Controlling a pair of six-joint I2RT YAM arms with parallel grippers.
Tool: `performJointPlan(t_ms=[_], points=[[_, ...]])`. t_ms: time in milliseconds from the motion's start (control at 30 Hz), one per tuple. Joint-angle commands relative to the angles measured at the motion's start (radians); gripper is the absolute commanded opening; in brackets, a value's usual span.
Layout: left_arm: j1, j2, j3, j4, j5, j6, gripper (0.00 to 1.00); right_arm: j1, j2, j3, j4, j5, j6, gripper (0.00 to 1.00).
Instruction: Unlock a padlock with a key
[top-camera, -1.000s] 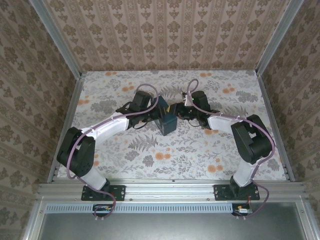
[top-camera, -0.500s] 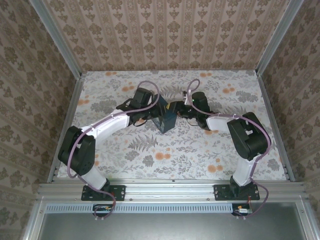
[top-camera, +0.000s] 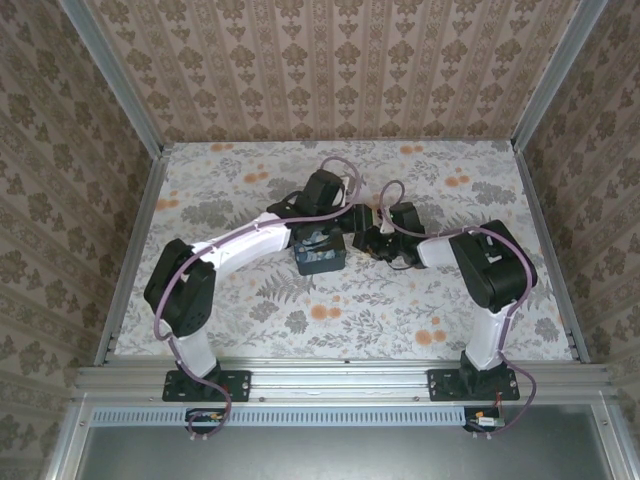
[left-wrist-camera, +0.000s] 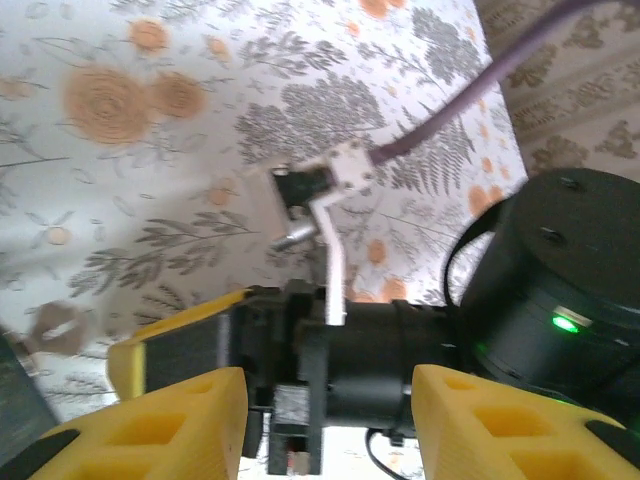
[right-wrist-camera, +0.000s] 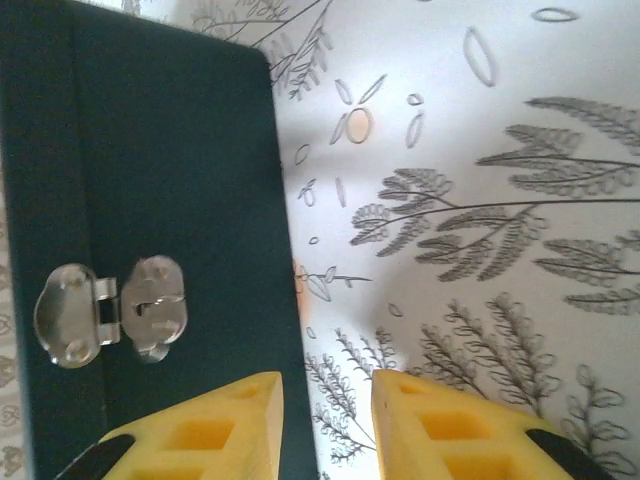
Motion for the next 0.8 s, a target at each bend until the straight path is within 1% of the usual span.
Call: performJointPlan(t_ms=[0, 67, 100, 133, 167, 200, 233, 300, 367, 400, 467, 500, 533, 567, 600, 633, 667, 700, 733, 767], points=[[0.03, -0.01, 0.03, -0.018, 0.006, 0.036, 0.49, -0.004, -0.005, -0.052, -0.158, -0.005, -0.051, 0.31], [0.059, -0.053, 0.013, -0.054, -0.022, 0.079, 0.51, -0.011, -0.05, -0.064, -0.178, 0.001, -0.069, 0.32], [0.077, -0.076, 0.002, -0.074, -0.043, 0.103, 0.53, -0.013, -0.076, -0.063, -0.198, 0.008, -0.09, 0.33], [0.105, -0.101, -0.016, -0.094, -0.066, 0.135, 0.6, -0.017, -0.105, -0.056, -0.23, 0.012, -0.123, 0.35], [0.14, -0.121, -0.039, -0.098, -0.066, 0.172, 0.96, -0.02, -0.138, -0.047, -0.26, 0.021, -0.161, 0.43], [0.175, -0.138, -0.063, -0.104, -0.078, 0.2, 1.0, -0.022, -0.168, -0.041, -0.286, 0.039, -0.2, 0.6], [0.221, -0.159, -0.096, -0.102, -0.087, 0.227, 1.0, -0.025, -0.201, -0.029, -0.32, 0.064, -0.245, 0.99], [0.313, -0.213, -0.173, -0.079, -0.107, 0.28, 1.0, -0.038, -0.259, -0.01, -0.372, 0.105, -0.322, 1.0], [0.423, -0.281, -0.266, -0.032, -0.128, 0.352, 1.0, -0.061, -0.335, -0.008, -0.405, 0.197, -0.403, 1.0], [0.462, -0.318, -0.322, 0.003, -0.152, 0.396, 1.0, -0.071, -0.377, -0.025, -0.399, 0.255, -0.436, 1.0], [0.554, -0.421, -0.467, 0.11, -0.241, 0.507, 1.0, -0.096, -0.507, -0.111, -0.306, 0.371, -0.53, 1.0], [0.59, -0.473, -0.531, 0.16, -0.261, 0.551, 1.0, -0.102, -0.573, -0.16, -0.257, 0.441, -0.57, 1.0], [0.637, -0.525, -0.602, 0.217, -0.254, 0.601, 1.0, -0.126, -0.63, -0.201, -0.219, 0.515, -0.571, 1.0], [0.675, -0.559, -0.653, 0.247, -0.254, 0.644, 1.0, -0.16, -0.667, -0.235, -0.185, 0.521, -0.61, 1.0], [0.702, -0.572, -0.687, 0.255, -0.266, 0.669, 1.0, -0.189, -0.686, -0.259, -0.155, 0.56, -0.585, 1.0], [0.717, -0.58, -0.719, 0.273, -0.29, 0.699, 1.0, -0.235, -0.702, -0.274, -0.141, 0.54, -0.577, 1.0], [0.723, -0.591, -0.77, 0.34, -0.291, 0.727, 1.0, -0.252, -0.713, -0.28, -0.137, 0.551, -0.607, 1.0], [0.724, -0.595, -0.822, 0.42, -0.292, 0.754, 1.0, -0.253, -0.716, -0.283, -0.141, 0.599, -0.643, 1.0], [0.724, -0.589, -0.87, 0.513, -0.32, 0.777, 1.0, -0.255, -0.712, -0.288, -0.138, 0.645, -0.689, 1.0], [0.732, -0.565, -0.919, 0.626, -0.331, 0.793, 1.0, -0.258, -0.696, -0.307, -0.103, 0.677, -0.732, 1.0]])
